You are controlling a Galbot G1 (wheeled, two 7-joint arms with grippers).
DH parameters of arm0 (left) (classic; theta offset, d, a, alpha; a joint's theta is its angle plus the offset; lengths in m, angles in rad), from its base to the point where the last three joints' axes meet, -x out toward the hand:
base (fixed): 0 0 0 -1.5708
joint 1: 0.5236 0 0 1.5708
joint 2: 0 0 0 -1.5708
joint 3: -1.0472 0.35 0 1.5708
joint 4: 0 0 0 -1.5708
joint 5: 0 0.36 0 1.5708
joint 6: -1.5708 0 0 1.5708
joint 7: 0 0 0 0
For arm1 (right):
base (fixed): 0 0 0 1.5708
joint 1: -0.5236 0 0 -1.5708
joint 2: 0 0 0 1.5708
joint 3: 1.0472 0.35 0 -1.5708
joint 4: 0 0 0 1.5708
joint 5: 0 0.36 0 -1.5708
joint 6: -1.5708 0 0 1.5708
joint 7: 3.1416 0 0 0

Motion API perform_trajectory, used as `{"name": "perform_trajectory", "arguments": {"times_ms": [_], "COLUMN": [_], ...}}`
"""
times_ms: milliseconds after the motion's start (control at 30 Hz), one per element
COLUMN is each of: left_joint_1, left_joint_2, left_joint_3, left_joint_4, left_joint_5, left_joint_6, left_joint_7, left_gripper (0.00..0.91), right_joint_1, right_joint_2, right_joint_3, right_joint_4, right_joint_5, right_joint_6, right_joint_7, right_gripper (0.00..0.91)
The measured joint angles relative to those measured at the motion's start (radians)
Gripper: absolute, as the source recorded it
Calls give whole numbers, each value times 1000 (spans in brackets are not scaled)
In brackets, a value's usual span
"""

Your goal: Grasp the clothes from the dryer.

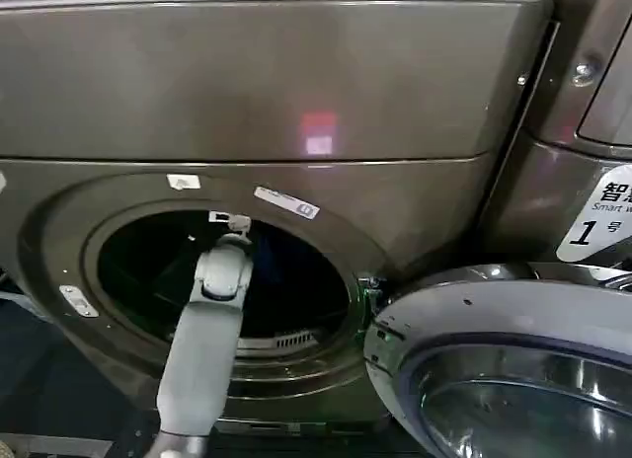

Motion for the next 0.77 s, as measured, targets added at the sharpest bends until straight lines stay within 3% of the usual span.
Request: {"name": "perform_trajectory", "arguments": {"times_ms": [767], "left_joint_1": [12], "left_joint_2": [-5], "left_joint_3": [-2], "left_joint_4": [-32], "left_joint_5": [-115], "left_joint_6": [65], "left_joint_7": [-104], "left_gripper": [0], "right_joint_1": [5], "right_joint_2": [3], "right_joint_3": [20], "right_joint_4": [18], "right_joint_5": [20], "right_joint_6": [-53], "right_joint_7": [4], "right_gripper": [907]}}
